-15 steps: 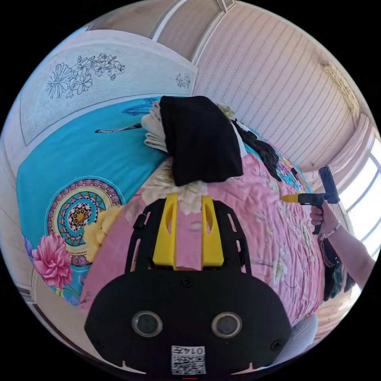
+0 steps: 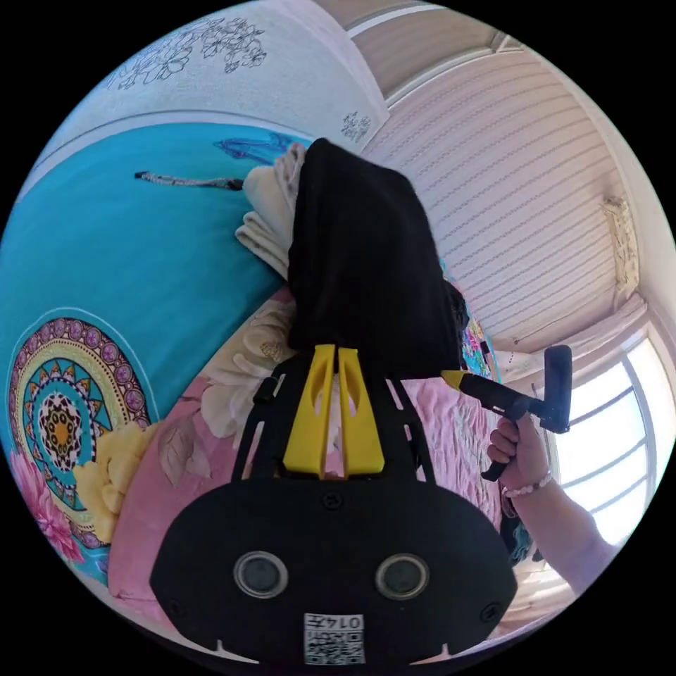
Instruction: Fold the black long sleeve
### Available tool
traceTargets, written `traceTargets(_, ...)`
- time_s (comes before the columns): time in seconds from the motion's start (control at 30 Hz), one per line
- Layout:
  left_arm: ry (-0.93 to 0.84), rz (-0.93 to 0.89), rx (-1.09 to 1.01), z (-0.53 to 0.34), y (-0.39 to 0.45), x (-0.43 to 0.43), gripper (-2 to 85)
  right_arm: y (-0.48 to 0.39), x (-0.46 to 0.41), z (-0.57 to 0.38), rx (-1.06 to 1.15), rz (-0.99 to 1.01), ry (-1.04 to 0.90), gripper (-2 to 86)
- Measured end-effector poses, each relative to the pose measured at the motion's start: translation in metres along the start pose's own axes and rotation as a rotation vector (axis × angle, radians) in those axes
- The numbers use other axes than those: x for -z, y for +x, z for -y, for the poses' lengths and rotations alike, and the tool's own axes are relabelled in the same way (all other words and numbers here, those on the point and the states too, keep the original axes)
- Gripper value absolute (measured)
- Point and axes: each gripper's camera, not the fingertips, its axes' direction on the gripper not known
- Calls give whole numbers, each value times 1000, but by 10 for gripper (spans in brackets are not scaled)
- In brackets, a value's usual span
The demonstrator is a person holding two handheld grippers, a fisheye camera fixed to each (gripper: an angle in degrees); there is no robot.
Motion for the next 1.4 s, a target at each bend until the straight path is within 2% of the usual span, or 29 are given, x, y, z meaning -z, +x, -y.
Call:
traceTargets(0.17,97,-107,-326,-49,86,97,-10,-17,121,-105,65,219,182,-3)
traceTargets(0.3,119,-160,-520,-141,152,171,-10,-25,201,-262,7,117,239,0)
traceTargets(0.37,136,-151,-593,-179,175,192,-10,-27,204,-322,-54,156,216,5)
traceTargets(0.5,24,-319,-620,-254,218,208,-10,-57,199,-417,-88,292,264,59)
traceTargets(0.57,-37,-416,-635,-287,236,207,-10,-74,201,-442,-48,278,271,106)
traceTargets(0.63,-112,-430,-624,-316,247,195,-10,-96,193,-463,43,203,201,141)
traceTargets(0.7,-229,-381,-545,-342,250,178,-10,-123,173,-490,119,47,66,148)
traceTargets(0.73,-250,-377,-538,-347,251,176,-10,-127,171,-496,117,18,59,144)
traceTargets(0.8,-311,-448,-544,-361,261,176,-9,-131,181,-518,68,-8,193,106)
traceTargets(0.87,-280,-485,-591,-365,273,186,-8,-126,192,-531,57,57,291,29)
traceTargets(0.97,-259,-504,-676,-363,296,196,-4,-108,218,-555,3,196,452,14)
traceTargets(1.13,-262,-570,-712,-368,303,206,36,-60,270,-610,-160,154,567,6)
traceTargets(1.23,-275,-458,-684,-368,281,207,43,-12,311,-674,-371,145,719,6)
traceTargets(1.27,-262,-349,-660,-366,264,206,45,4,324,-699,-471,68,749,7)
traceTargets(1.4,-273,21,-506,-348,193,193,58,42,334,-747,-773,-161,610,13)
